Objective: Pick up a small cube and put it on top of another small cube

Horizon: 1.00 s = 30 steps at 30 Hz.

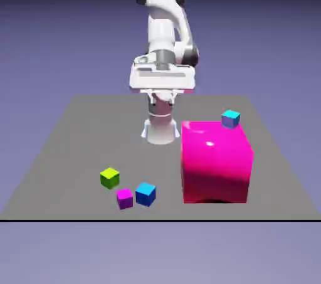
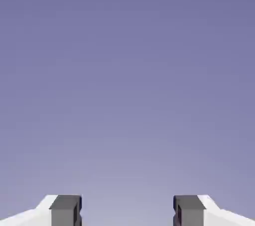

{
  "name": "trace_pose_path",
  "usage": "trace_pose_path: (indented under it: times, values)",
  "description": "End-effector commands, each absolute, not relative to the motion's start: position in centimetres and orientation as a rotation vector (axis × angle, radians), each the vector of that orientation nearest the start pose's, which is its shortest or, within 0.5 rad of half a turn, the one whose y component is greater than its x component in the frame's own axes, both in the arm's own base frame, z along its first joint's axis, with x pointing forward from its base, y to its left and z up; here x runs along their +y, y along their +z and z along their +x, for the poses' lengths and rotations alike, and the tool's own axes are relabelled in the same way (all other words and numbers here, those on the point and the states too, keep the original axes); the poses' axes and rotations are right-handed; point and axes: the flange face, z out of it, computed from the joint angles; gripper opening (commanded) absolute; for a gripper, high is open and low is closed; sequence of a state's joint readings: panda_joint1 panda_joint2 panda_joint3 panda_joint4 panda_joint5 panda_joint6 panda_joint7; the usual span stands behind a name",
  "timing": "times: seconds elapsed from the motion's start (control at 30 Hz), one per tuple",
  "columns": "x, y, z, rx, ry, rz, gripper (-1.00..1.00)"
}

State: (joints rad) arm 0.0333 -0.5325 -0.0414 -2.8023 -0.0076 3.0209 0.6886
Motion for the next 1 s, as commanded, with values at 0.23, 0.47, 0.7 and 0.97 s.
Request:
trace_pose_path:
  times: [0.23,0.47,0.7,0.97]
  values:
    - [-5.2,34.7,41.7,0.641,-0.643,-2.897,0.0]
    - [-10.0,26.3,41.1,0.317,-0.269,-3.139,0.0]
    - [-15.8,20.1,38.4,-0.054,0.159,-3.278,0.0]
    - [-17.6,15.3,37.6,-0.131,0.242,-3.298,0.0]
